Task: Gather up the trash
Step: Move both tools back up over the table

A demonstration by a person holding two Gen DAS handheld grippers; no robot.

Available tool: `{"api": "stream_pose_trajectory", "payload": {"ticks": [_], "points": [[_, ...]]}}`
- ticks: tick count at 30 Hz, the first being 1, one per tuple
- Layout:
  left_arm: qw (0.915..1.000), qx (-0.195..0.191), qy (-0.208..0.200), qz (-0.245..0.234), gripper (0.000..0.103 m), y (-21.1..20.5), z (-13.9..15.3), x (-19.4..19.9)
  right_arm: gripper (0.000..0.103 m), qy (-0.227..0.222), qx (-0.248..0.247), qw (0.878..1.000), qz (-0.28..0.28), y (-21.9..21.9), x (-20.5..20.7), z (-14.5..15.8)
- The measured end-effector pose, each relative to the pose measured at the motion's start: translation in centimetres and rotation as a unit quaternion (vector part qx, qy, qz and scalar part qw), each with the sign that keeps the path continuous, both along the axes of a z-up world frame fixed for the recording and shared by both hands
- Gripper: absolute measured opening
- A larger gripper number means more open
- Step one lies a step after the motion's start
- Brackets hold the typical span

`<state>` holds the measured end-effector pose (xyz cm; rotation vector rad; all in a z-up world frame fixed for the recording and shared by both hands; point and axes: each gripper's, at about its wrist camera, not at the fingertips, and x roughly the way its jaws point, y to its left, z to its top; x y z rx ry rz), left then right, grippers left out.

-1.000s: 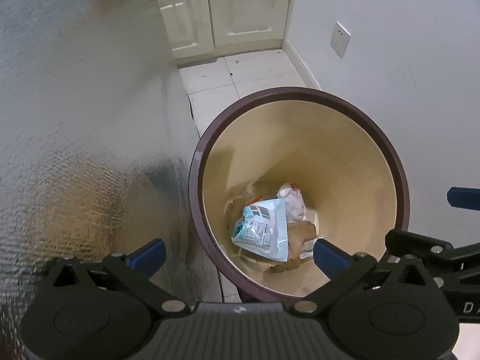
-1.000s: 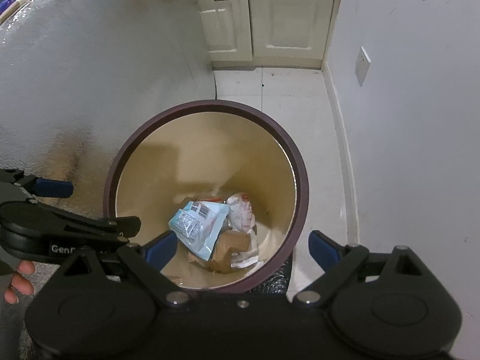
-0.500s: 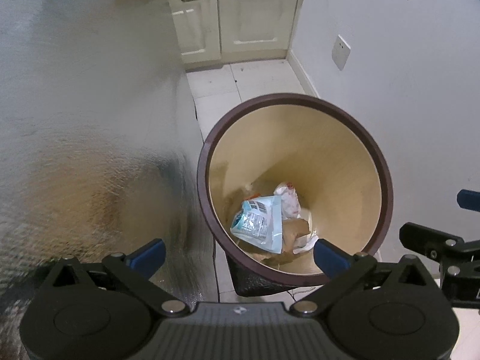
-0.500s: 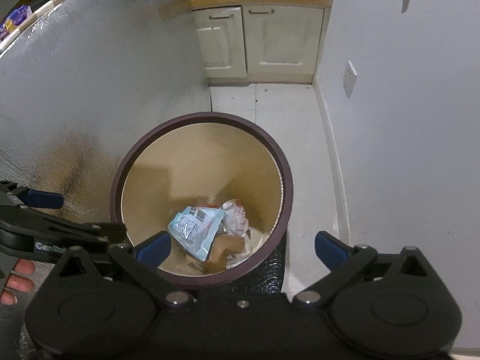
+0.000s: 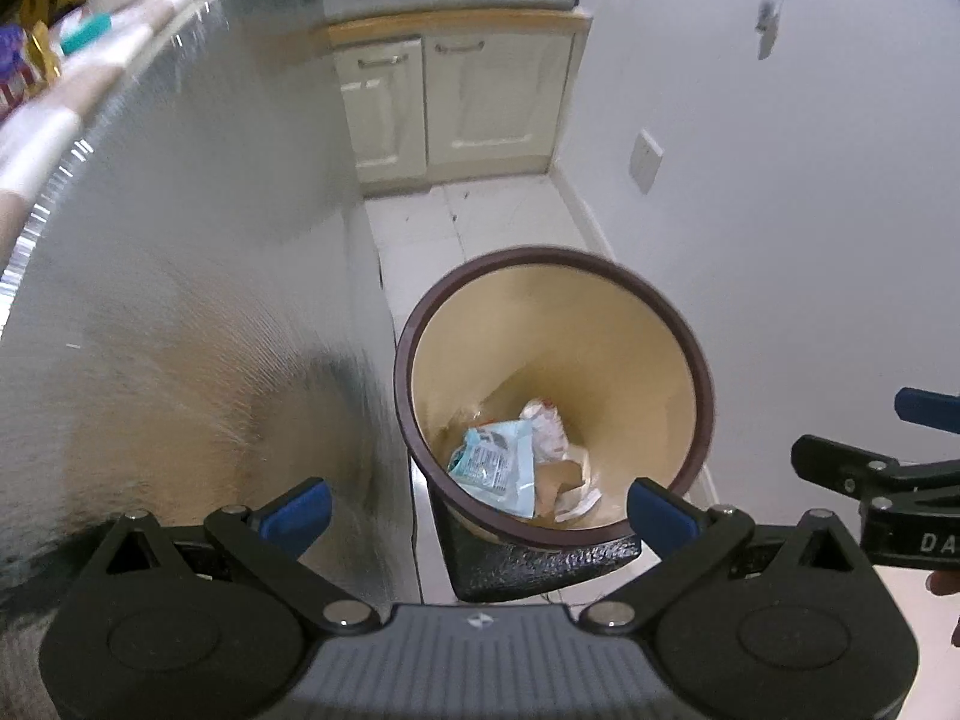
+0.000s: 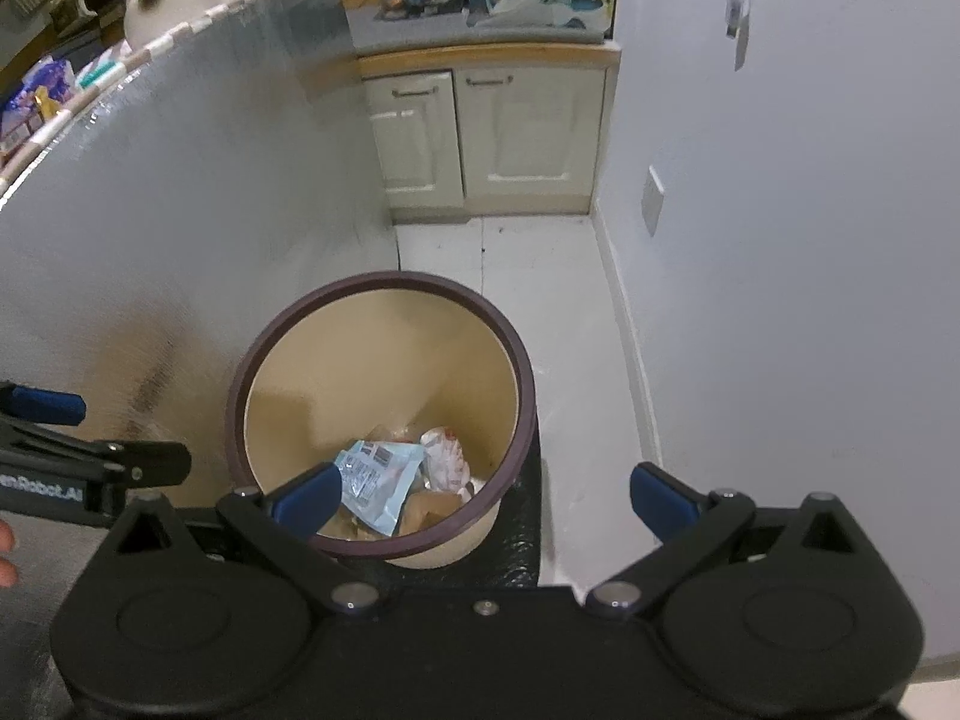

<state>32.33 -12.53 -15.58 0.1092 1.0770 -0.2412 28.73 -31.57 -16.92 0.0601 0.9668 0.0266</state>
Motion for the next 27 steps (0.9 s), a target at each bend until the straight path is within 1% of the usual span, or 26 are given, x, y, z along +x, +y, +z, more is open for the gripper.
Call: {"api": "stream_pose_trajectory", "payload": {"ticks": [7, 13, 17, 20, 24, 27], "points": [[0.9981, -0.017, -0.055, -0.024, 0.103, 0.7, 4.3, -3.5, 0.103, -0.041, -0.001, 0.999, -0.006, -0.3, -3.2, 2.9], [0.9927, -0.047, -0.102, -0.044, 0.103, 1.5, 7.7, -6.7, 0.103, -0.083, -0.004, 0.997, -0.001, 0.0, -6.5, 6.2], [0.9865, -0.064, -0.140, -0.056, 0.103, 2.0, 10.0, -8.9, 0.103, -0.118, -0.012, 0.993, 0.001, 0.3, -8.5, 8.4], [0.9810, -0.079, -0.165, -0.063, 0.103, 2.6, 11.7, -10.4, 0.103, -0.146, -0.007, 0.989, 0.002, 0.6, -10.0, 10.0], [0.9724, -0.096, -0.202, -0.067, 0.103, 4.0, 14.0, -12.4, 0.103, -0.184, -0.007, 0.983, 0.008, 1.3, -11.7, 11.9], [0.9653, -0.101, -0.232, -0.066, 0.103, 5.7, 15.6, -13.8, 0.103, -0.209, -0.003, 0.978, 0.012, 1.8, -12.6, 13.2]]}}
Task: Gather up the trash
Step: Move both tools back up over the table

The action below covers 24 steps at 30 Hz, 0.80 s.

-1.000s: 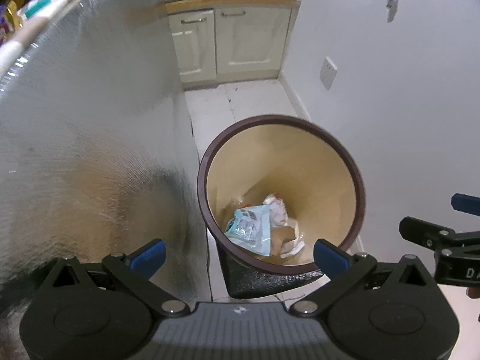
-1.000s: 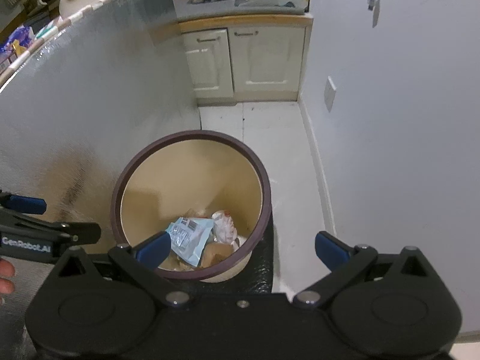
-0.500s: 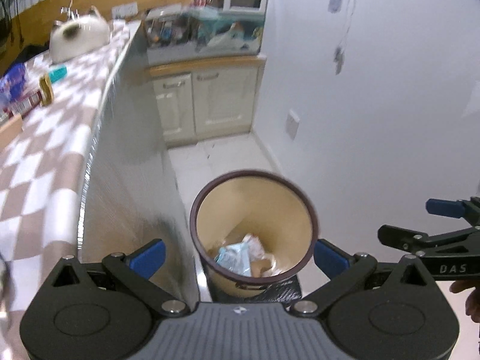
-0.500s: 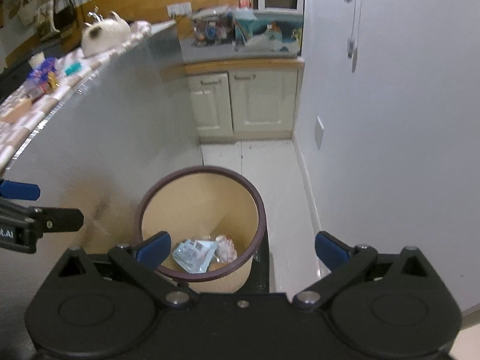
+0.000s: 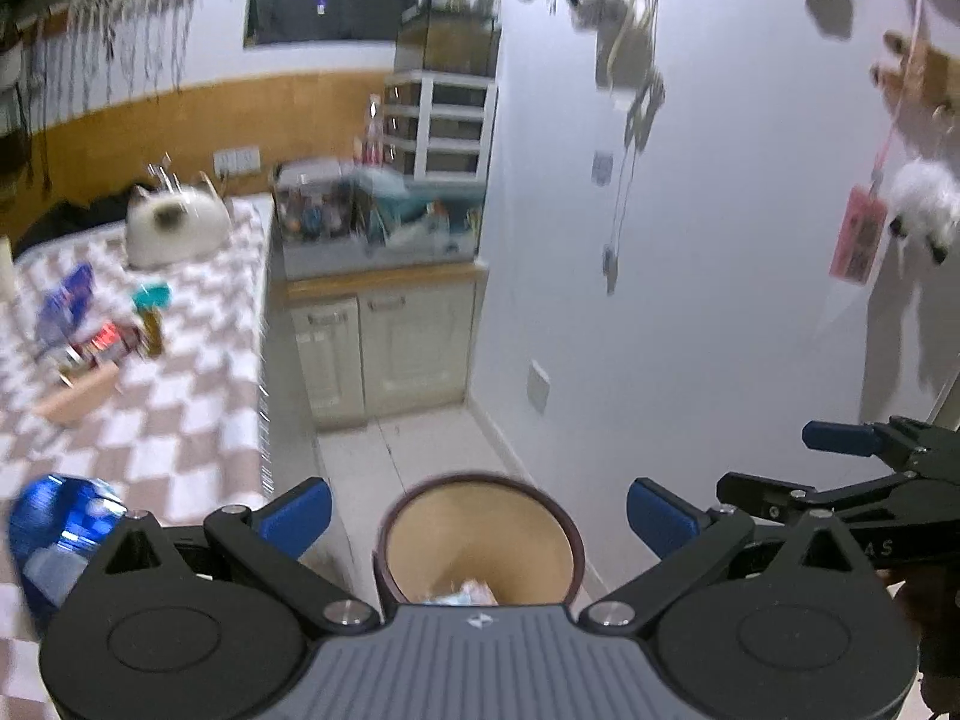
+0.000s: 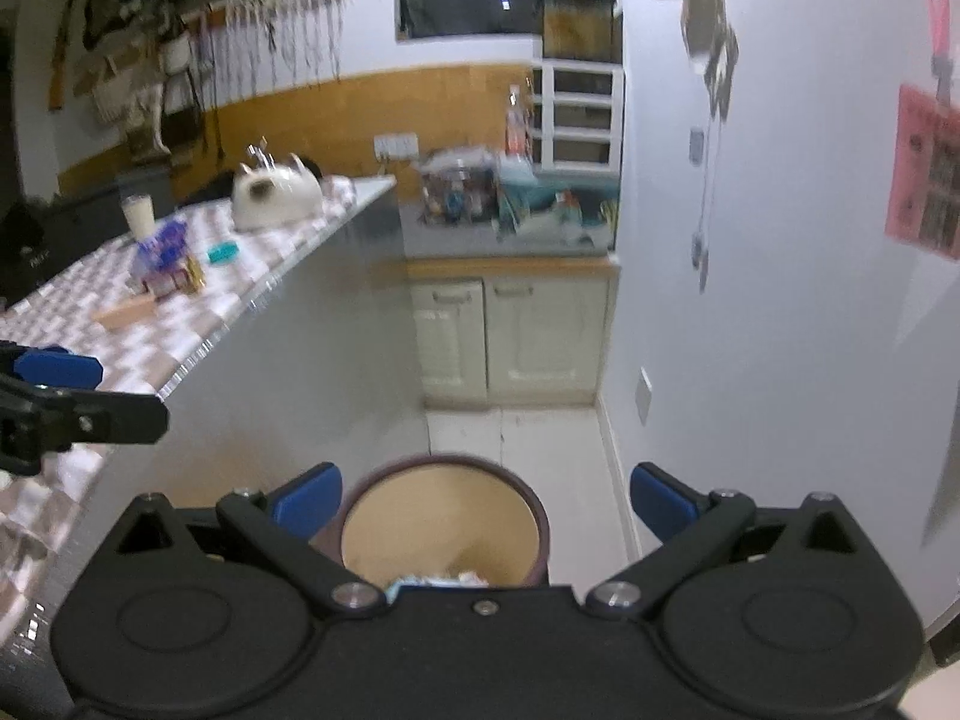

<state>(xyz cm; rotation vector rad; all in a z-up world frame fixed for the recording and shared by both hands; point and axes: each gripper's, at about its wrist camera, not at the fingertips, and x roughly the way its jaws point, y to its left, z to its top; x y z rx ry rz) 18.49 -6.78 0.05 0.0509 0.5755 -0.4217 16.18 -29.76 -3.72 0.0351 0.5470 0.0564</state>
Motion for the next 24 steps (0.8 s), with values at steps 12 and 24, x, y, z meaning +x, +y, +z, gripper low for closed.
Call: {"api": "stream_pose_trajectory", "payload": {"ticks": [12, 24], "points": [[0.9972, -0.012, -0.066, 0.034, 0.103, 9.4, 5.8, -3.7, 0.103, -0.068, 0.000, 0.995, 0.068, 4.9, -1.9, 3.1], [0.9928, 0.035, -0.077, 0.085, 0.103, 19.6, 6.8, -3.4, 0.103, -0.067, 0.028, 0.981, 0.178, 12.8, -0.1, 4.2]]}}
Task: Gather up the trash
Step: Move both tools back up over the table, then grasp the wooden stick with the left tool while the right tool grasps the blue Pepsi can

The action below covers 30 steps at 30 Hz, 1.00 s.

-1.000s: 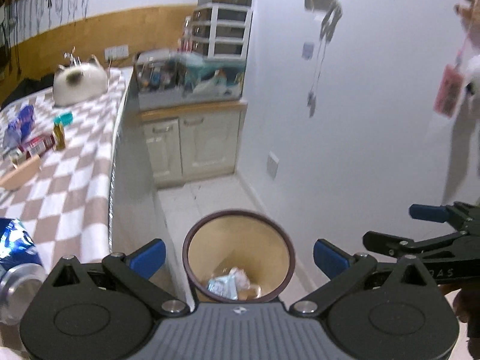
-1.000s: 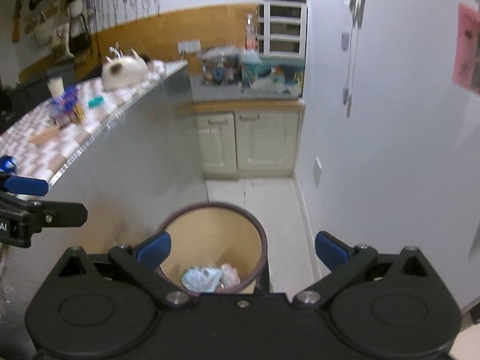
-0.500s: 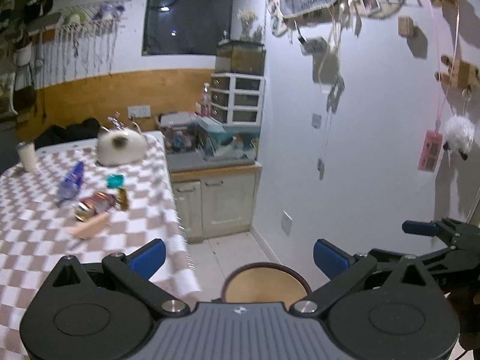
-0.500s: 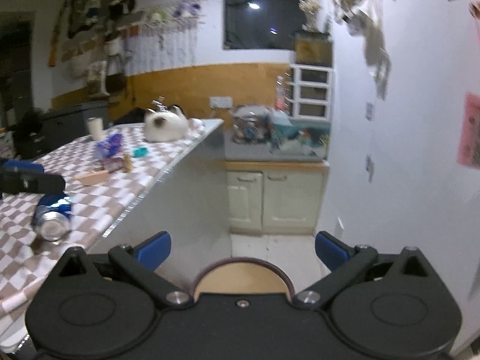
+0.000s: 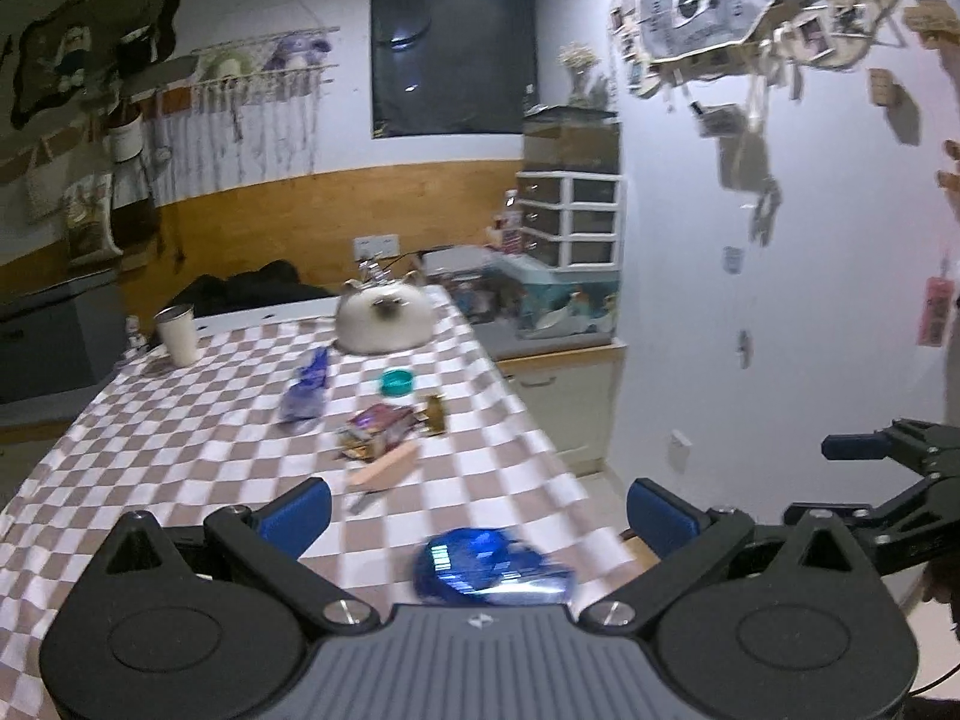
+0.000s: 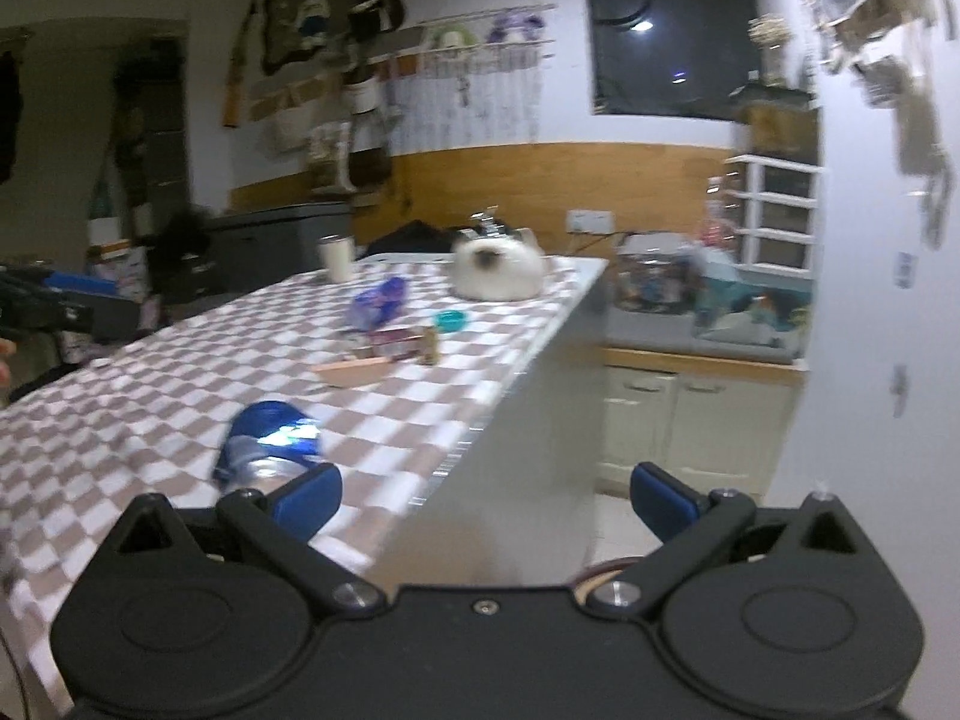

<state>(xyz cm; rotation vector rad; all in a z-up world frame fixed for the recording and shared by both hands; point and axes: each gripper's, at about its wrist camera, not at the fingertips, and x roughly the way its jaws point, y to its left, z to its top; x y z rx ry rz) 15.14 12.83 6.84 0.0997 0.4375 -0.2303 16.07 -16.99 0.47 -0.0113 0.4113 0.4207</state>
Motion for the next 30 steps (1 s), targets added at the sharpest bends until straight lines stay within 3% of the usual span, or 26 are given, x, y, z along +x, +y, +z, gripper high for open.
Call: {"api": "stream_pose_trajectory", "payload": {"ticks": [9, 17, 19, 20, 21, 30], "points": [[0.9974, -0.023, 0.040, -0.055, 0.103, 4.9, -2.7, 8.3, 0.103, 0.056, 0.056, 0.992, 0.095, 5.0, 4.6, -1.5], [0.9934, -0.070, 0.080, -0.044, 0.101, 7.0, -6.3, 18.5, 0.086, 0.147, 0.152, 0.967, 0.142, 7.3, 10.9, -3.1], [0.9922, -0.075, 0.091, -0.039, 0.095, 7.2, -7.1, 20.4, 0.082, 0.163, 0.167, 0.962, 0.143, 7.6, 12.2, -3.6], [0.9914, -0.075, 0.099, -0.040, 0.087, 7.3, -7.6, 21.3, 0.081, 0.172, 0.176, 0.958, 0.147, 7.7, 12.9, -3.9], [0.9908, -0.075, 0.105, -0.042, 0.083, 7.2, -8.0, 22.0, 0.081, 0.180, 0.185, 0.954, 0.151, 7.8, 13.6, -4.1], [0.9870, -0.071, 0.125, -0.072, 0.081, 7.0, -11.3, 25.5, 0.078, 0.228, 0.225, 0.924, 0.208, 9.3, 17.6, -6.2]]}}
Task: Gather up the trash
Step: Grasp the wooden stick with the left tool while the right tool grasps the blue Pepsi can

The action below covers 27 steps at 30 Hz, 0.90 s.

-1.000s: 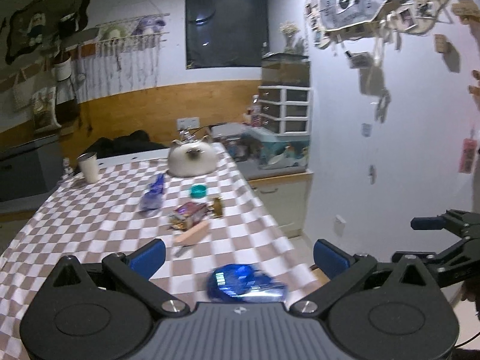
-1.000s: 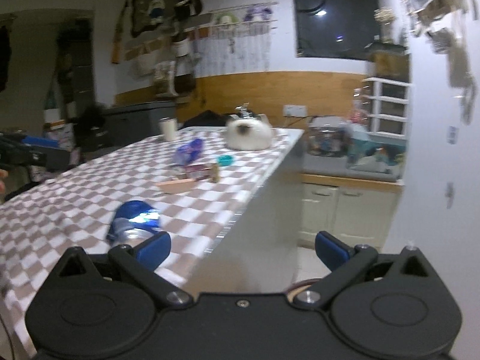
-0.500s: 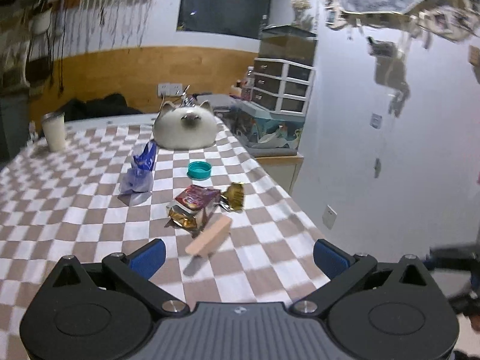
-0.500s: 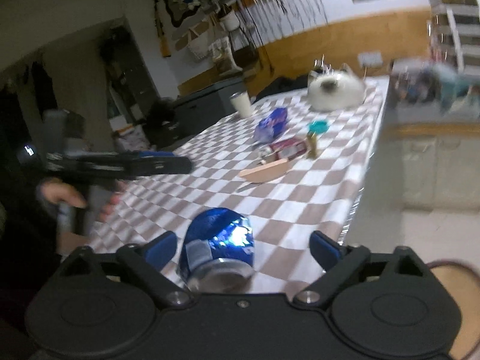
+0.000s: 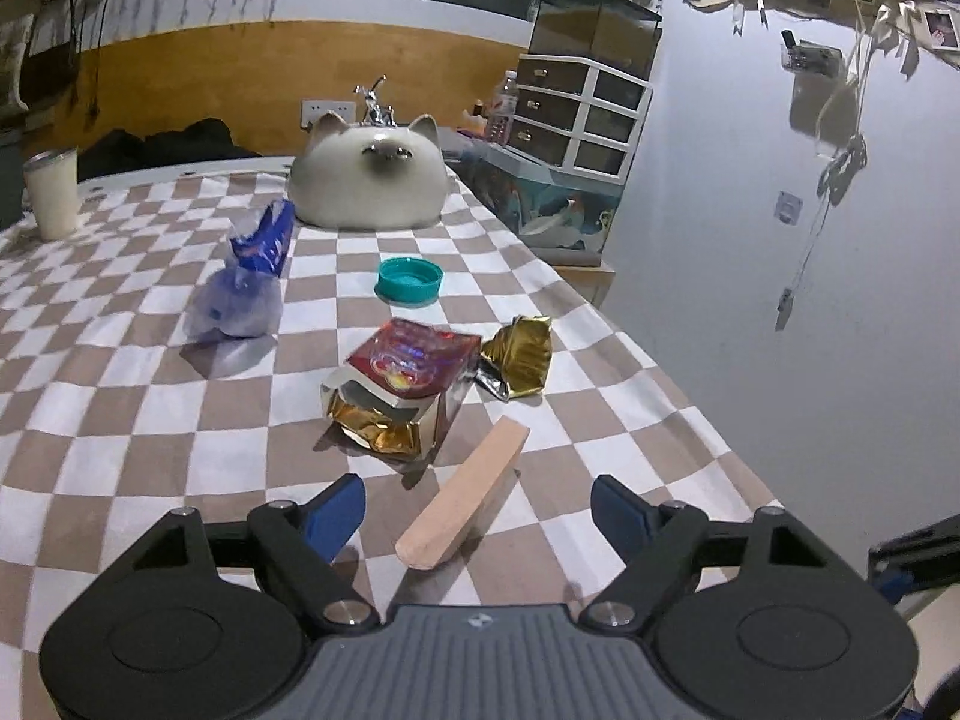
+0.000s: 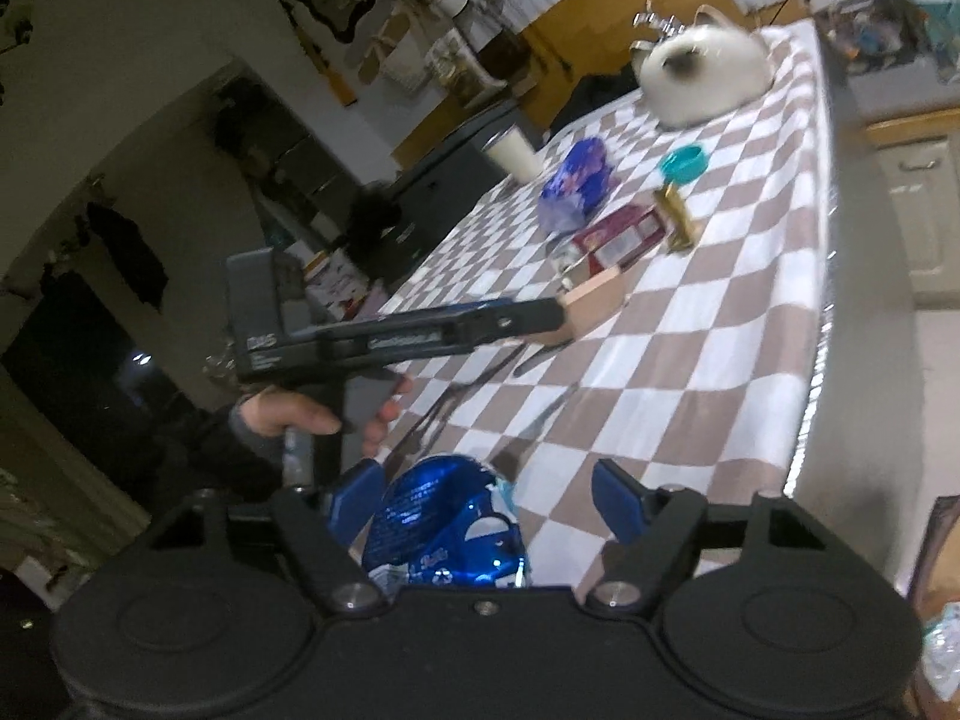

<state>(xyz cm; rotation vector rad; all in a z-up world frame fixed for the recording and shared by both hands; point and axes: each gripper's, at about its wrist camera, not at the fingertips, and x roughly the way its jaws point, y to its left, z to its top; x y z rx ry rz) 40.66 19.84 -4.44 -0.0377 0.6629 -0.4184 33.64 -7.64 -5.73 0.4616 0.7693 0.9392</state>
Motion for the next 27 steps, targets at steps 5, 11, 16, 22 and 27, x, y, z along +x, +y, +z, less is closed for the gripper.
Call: {"api": "stream_pose_trajectory", "payload": {"ticks": [5, 11, 16, 22, 27], "points": [[1.0000, -0.006, 0.005, 0.000, 0.072, 0.4, -0.9, 1.1, 0.078, 0.026, 0.011, 0.998, 0.055, 1.7, 0.6, -1.1], [0.9999, -0.009, 0.006, -0.013, 0.057, -0.3, -1.1, 1.1, 0.072, 0.006, 0.010, 0.996, 0.092, 2.8, -1.5, 0.0], [1.0000, 0.005, 0.005, 0.001, 0.027, -0.9, -1.3, 0.9, 0.055, 0.014, 0.000, 0.996, 0.093, 3.1, -2.6, 0.7], [0.9997, -0.002, 0.009, 0.023, 0.015, -0.6, -1.4, -0.2, 0.032, 0.032, -0.046, 0.993, 0.100, 4.8, -3.6, 0.7], [0.9995, -0.001, 0.005, 0.032, 0.015, -0.5, -1.2, -2.3, 0.025, 0.020, -0.055, 0.994, 0.094, 5.7, -4.8, 1.2]]}}
